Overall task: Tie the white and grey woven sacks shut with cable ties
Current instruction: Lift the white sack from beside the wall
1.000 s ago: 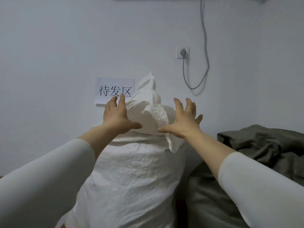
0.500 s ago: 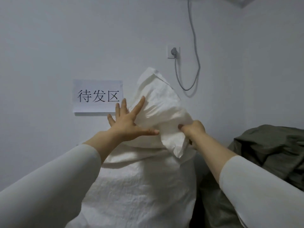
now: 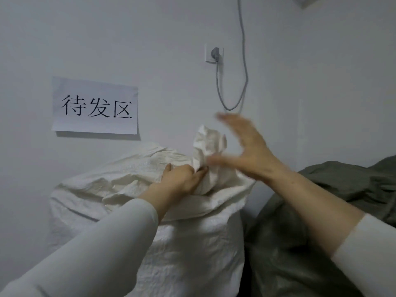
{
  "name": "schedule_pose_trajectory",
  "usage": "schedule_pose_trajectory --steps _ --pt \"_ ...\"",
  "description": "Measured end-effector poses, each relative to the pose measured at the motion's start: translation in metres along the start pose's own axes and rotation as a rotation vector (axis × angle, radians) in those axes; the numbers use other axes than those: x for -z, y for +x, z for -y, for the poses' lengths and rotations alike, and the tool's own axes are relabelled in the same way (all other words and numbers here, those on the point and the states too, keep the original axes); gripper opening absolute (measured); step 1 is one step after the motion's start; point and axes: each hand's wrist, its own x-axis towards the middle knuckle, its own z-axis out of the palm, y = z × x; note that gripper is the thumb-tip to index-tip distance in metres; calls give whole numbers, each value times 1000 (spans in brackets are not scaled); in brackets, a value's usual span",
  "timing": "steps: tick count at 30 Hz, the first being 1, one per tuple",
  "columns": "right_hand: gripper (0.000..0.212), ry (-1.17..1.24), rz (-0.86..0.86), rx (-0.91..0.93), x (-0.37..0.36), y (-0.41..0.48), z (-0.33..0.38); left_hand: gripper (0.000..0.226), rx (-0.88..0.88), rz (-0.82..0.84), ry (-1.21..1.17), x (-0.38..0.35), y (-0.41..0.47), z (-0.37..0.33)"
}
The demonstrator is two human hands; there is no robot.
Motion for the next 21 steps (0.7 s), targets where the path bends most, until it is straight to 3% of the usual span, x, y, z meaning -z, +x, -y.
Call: schedule_pose_trajectory --steps 1,3,6,8,10,13,17,21 --pt "93 -200 200 88 -8 -2 -1 58 29 -18 -66 1 2 1" --pt "96 -443 416 53 -30 -1 -17 56 91 -9 -221 3 7 3" --pt "89 -324 491 -158 -61 10 -39 39 123 -44 -328 9 11 10" --pt "103 -164 575 -271 -77 18 -51 34 79 -221 -168 18 11 19" --pt "116 2 704 -358 -86 21 -62 72 117 -217 83 31 6 33" --pt "123 265 886 -487 -90 25 -77 116 249 84 205 48 -6 64" --pt "133 252 1109 -549 -94 34 -84 131 403 136 127 54 -6 96" --pt "137 79 1115 -506 -95 37 -83 131 516 57 74 45 -6 111"
